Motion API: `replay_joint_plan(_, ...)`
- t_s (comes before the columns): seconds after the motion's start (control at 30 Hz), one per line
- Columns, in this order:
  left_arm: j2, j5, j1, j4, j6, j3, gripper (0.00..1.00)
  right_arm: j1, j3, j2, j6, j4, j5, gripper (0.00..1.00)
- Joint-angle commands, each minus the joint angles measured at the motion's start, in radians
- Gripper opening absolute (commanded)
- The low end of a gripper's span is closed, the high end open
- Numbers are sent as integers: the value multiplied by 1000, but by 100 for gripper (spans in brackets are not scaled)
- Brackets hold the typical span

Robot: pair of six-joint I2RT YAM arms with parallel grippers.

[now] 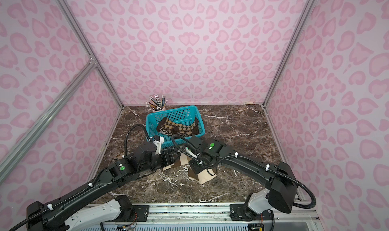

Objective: Place the socks together as a pair
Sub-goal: Flatten out the sock at the center of the board.

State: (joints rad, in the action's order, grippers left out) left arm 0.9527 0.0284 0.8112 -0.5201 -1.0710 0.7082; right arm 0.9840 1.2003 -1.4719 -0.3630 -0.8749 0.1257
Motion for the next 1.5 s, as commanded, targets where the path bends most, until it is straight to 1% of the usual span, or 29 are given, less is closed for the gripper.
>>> replay_joint_plan(0.0,-31,-34,-2,-17,-31,-24,75,26,-24,-13,-26,121,124,32)
replay_joint_plan(0.07,-46,-43,-3,-30,-40,-38,75,30,-48,0,-19,176,213,46)
replay_joint_plan(0.13,-60,-49,-2,-40,-44,-51,75,31,-71,15,-16,218,296,55)
replay_joint_plan(0.2,-76,-60,-2,-53,-48,-62,75,29,-93,31,-12,229,346,61)
replay_joint_plan(0.27,-90,-64,-2,-56,-54,-69,75,16,-112,52,-15,201,322,61)
replay_joint_plan(0.33,-98,-64,-1,-53,-56,-75,75,-35,-142,83,-37,174,293,57)
replay_joint_plan(0.43,-89,-54,-1,-39,-48,-75,75,-174,-222,165,-87,173,291,53)
replay_joint_plan(0.53,-41,-43,9,-24,-18,-57,74,-313,-298,215,-128,145,234,47)
replay_joint_plan(0.57,-13,-43,18,-19,-2,-42,73,-347,-317,216,-135,137,223,43)
replay_joint_plan(0.6,19,-44,31,-18,16,-21,73,-371,-329,212,-140,126,208,37)
replay_joint_plan(0.63,49,-45,43,-15,31,-3,73,-384,-340,205,-146,122,197,33)
replay_joint_plan(0.77,193,-41,113,-1,114,99,72,-430,-413,180,-177,172,163,21)
replay_joint_plan(0.83,246,-38,127,-1,122,127,71,-451,-440,160,-190,204,161,17)
replay_joint_plan(0.93,263,-39,129,20,99,124,70,-456,-450,133,-207,244,145,14)
replay_joint_plan(1.07,224,-47,128,52,68,89,70,-467,-458,81,-227,291,108,14)
replay_joint_plan(1.17,191,-63,127,40,60,74,70,-497,-455,32,-239,334,79,13)
replay_joint_plan(1.23,170,-73,128,22,59,71,70,-542,-444,2,-243,350,49,13)
replay_joint_plan(1.3,148,-79,128,4,56,67,71,-608,-411,-35,-234,377,35,14)
replay_joint_plan(1.37,127,-87,128,-6,53,59,70,-646,-360,-82,-215,395,24,14)
replay_joint_plan(1.47,99,-95,127,-22,44,47,70,-673,-216,-208,-174,379,6,14)
